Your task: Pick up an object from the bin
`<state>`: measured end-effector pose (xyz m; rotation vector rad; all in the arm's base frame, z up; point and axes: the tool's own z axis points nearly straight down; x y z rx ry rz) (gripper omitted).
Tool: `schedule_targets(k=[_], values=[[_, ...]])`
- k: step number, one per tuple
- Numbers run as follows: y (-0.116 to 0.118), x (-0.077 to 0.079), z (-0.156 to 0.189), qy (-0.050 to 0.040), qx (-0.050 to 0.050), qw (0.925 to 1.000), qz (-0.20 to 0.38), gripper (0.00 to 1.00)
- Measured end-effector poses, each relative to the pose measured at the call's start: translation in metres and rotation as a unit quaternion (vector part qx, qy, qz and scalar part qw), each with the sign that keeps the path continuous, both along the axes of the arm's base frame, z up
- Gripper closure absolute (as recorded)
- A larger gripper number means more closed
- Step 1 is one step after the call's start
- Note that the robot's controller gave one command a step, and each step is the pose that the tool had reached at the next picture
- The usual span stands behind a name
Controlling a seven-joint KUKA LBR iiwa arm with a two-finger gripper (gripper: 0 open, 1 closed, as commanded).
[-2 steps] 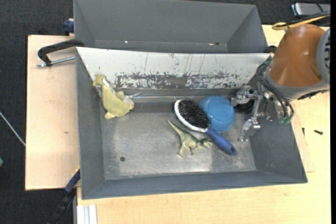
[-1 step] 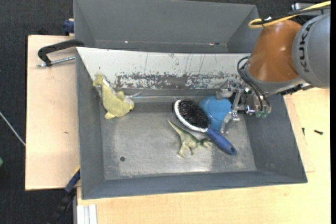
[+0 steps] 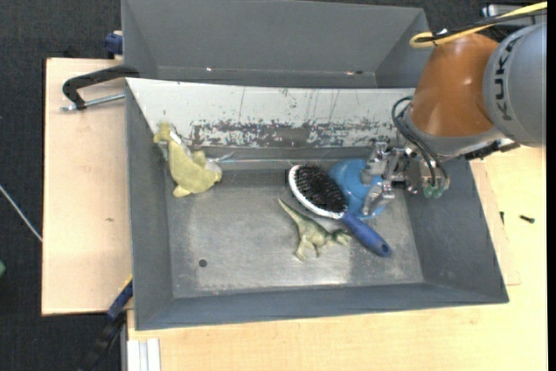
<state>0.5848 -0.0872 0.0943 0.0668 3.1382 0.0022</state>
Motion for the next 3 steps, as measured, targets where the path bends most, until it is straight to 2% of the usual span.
schedule_targets(k=[1,2,3], values=[[-0.003,0.000,0.146,-0.0059,-0.002,0.9902,0.140,1.00],[-0.016,-0.003,0.096,0.0018,0.000,0.9846,0.175,1.00],[-0.015,-0.002,0.098,-0.0004,-0.001,0.9846,0.175,0.00]])
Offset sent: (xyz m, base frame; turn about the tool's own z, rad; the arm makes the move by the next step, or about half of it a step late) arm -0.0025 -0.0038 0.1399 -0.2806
